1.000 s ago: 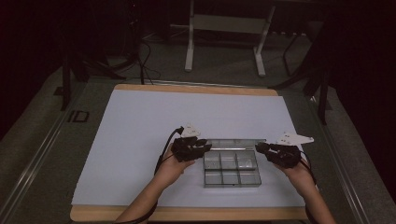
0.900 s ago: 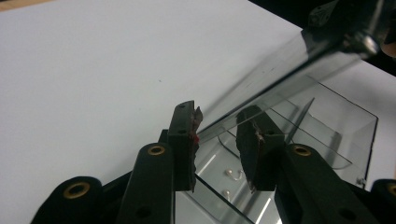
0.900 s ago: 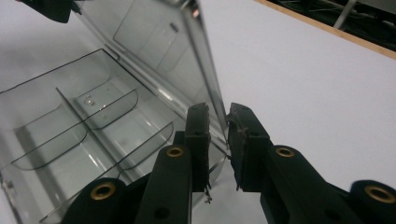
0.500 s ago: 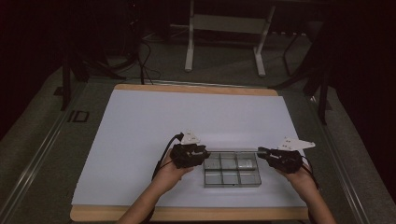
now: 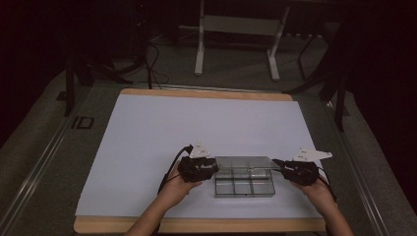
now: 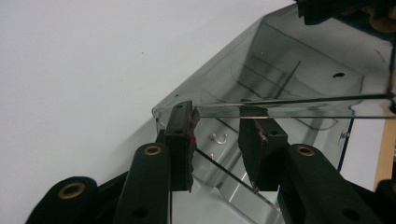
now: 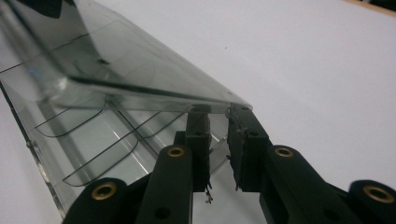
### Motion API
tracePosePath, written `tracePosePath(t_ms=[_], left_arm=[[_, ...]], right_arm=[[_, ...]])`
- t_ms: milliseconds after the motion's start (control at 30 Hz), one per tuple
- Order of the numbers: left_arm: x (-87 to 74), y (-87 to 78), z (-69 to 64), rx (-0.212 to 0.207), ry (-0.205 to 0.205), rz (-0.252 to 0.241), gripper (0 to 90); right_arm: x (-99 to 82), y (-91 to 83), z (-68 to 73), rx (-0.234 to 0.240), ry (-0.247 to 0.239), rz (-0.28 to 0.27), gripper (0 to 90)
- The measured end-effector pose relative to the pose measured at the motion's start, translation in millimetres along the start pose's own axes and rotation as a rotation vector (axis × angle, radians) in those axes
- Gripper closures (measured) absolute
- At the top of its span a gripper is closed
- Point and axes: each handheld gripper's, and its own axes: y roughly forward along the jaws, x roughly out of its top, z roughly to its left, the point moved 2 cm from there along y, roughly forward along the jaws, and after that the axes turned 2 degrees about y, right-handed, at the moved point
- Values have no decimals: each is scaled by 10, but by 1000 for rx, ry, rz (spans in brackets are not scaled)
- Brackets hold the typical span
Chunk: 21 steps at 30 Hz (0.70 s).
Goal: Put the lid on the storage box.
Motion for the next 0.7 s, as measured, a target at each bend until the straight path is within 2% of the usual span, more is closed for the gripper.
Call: tracePosePath(t_ms=[200,433,700], left_arm=[[-59,17,3,22,25,35,645],[-127,24,52,33,6,49,645],[-193,87,105,25,-12,66,645]], right_arm=[[-59,46,-12,5,16,23,771],[-100,65,-19,7,20,43,761],[-148,84,-36,4,28,59,761]])
